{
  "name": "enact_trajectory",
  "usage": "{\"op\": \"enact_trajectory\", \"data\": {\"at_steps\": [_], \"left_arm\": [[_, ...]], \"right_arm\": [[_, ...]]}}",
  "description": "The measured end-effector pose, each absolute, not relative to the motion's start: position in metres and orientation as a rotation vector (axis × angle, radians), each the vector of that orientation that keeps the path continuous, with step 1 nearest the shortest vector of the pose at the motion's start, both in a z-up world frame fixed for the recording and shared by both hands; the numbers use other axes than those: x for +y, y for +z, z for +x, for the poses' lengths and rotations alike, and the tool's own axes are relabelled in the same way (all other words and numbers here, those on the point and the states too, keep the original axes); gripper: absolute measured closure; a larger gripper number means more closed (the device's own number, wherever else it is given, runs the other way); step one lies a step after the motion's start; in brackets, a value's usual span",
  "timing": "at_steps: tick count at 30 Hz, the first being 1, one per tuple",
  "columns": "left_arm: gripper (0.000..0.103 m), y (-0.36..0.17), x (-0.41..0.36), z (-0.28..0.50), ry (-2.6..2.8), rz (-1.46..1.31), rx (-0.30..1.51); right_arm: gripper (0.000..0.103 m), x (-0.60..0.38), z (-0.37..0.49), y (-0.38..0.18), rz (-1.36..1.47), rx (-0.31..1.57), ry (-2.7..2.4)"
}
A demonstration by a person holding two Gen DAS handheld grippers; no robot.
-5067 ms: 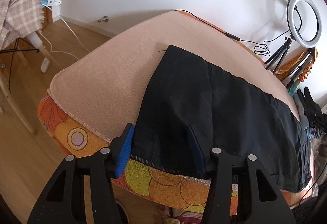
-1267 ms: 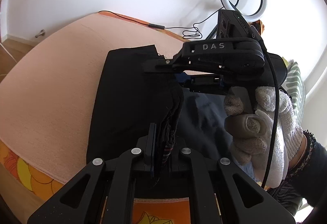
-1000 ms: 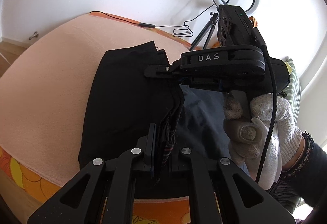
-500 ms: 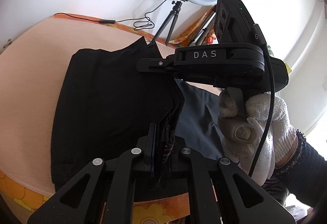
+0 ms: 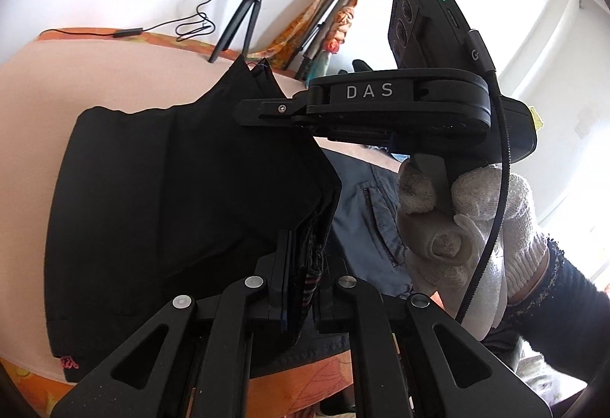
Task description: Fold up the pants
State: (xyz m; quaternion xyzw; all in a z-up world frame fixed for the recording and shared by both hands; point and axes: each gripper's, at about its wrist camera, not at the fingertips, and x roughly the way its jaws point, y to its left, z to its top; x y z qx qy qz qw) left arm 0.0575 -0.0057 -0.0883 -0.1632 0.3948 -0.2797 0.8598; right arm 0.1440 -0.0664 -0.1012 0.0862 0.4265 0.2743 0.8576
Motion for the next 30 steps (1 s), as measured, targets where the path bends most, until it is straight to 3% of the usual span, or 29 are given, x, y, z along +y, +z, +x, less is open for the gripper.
{"op": "enact_trajectory", "data": {"at_steps": [30], "left_arm": [[0.097, -0.087, -0.143, 0.058, -0.813, -0.155, 0.860]], "right_arm": [[0.098, -0.194, 0.086, -0.084, 0.199, 0.848, 0.375]]}}
